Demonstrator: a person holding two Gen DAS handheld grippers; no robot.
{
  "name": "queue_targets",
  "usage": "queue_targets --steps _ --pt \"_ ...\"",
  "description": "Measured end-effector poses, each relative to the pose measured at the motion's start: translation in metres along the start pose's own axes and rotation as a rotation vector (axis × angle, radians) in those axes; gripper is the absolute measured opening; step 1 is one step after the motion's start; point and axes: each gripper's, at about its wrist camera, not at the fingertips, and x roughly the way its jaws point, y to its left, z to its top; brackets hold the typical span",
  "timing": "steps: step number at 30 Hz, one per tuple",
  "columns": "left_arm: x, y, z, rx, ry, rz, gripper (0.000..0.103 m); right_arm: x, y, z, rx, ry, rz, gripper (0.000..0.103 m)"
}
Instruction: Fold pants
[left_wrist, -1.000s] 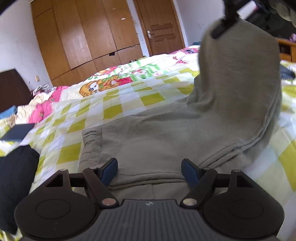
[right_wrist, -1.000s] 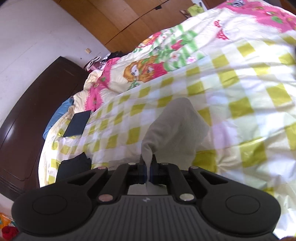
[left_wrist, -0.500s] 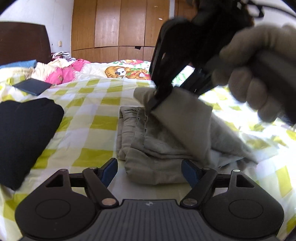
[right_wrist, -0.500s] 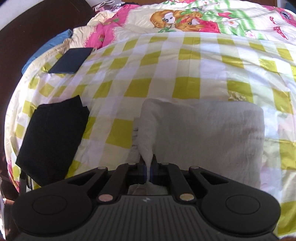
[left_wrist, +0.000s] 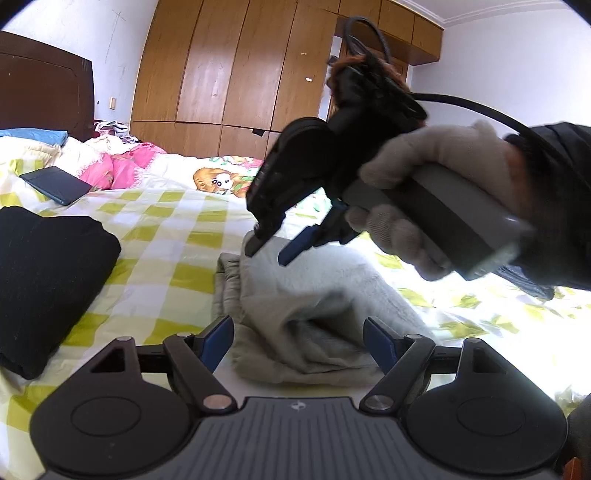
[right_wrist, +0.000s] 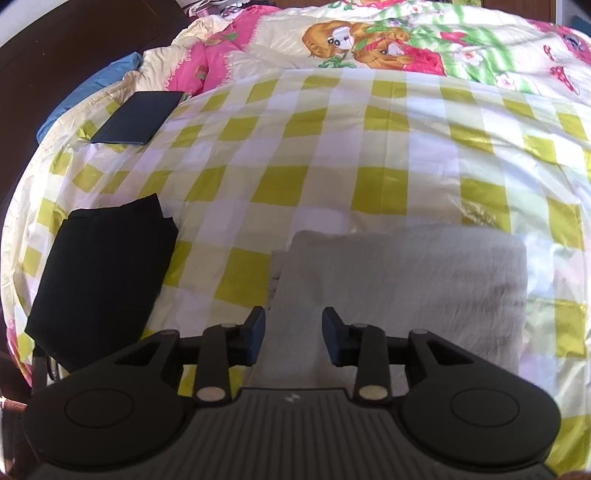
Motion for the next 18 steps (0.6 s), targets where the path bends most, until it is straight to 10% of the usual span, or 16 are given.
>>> queue_targets --steps 10,12,13,15,18 --pt "0.007 -0.01 0.017 -0.051 0.003 0.089 0.091 0.044 0.027 0.016 -0.198 0.053 -0.144 0.054" --pt "0.024 -0.016 0.017 0.003 0.063 0.145 0.09 0.05 0.02 0.018 -0.176 0.078 -0.136 0.029" --pt "0.033 -0.019 0.014 0.044 0.098 0.177 0.086 0.049 0.016 0.02 -0.152 0.087 -0.112 0.021" --pt "0.042 -0.02 0.007 0.088 0.14 0.206 0.031 0.039 0.011 0.024 -0.124 0.081 -0.066 0.012" --pt "0.034 -0.005 0.006 0.017 0.139 0.196 0.019 0.017 0.014 0.026 -0.136 0.05 -0.015 0.011"
